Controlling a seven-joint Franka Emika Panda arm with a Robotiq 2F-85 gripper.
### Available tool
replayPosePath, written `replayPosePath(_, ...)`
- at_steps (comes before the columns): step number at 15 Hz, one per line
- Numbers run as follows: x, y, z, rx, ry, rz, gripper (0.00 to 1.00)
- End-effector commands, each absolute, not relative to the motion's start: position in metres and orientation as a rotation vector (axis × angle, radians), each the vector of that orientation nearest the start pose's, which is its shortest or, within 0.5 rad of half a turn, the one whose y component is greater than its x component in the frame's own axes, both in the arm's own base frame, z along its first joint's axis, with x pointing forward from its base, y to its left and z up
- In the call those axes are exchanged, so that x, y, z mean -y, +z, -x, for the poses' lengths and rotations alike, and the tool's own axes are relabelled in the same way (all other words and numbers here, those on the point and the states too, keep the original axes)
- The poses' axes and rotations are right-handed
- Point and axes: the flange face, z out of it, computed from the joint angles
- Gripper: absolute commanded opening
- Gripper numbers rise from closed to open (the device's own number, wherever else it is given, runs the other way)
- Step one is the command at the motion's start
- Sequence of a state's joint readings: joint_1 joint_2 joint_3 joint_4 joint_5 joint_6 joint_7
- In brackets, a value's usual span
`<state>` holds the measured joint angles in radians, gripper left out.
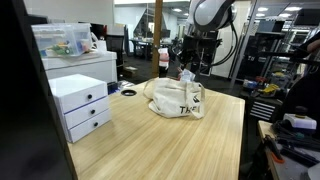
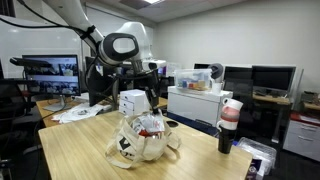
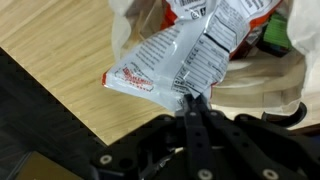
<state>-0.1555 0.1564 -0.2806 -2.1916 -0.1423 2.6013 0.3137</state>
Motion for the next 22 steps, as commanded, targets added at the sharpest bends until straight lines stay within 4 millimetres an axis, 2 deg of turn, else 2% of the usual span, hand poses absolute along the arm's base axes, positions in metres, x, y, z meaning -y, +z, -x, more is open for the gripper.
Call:
replayPosePath(1,0.231,0.376,-0.514,-0.966,-0.501,3.051,0.0)
replayPosePath(7,0.207,0.445,-0.516,-0.879,-0.773,2.921,0.0)
replayPosePath(10,0.182,0.464,-0.52,-0.762,-0.834,2.888,0.0)
replayPosePath(12,0.158,0.461,-0.526,-0.66,-0.816,2.895,0.0)
replayPosePath(14,0.129,0.449,-0.533,-0.549,-0.764,2.91,0.0)
replayPosePath(19,0.064,0.41,-0.558,-0.377,-0.655,2.933,0.0)
replayPosePath(22,0.035,0.386,-0.568,-0.299,-0.604,2.956,0.0)
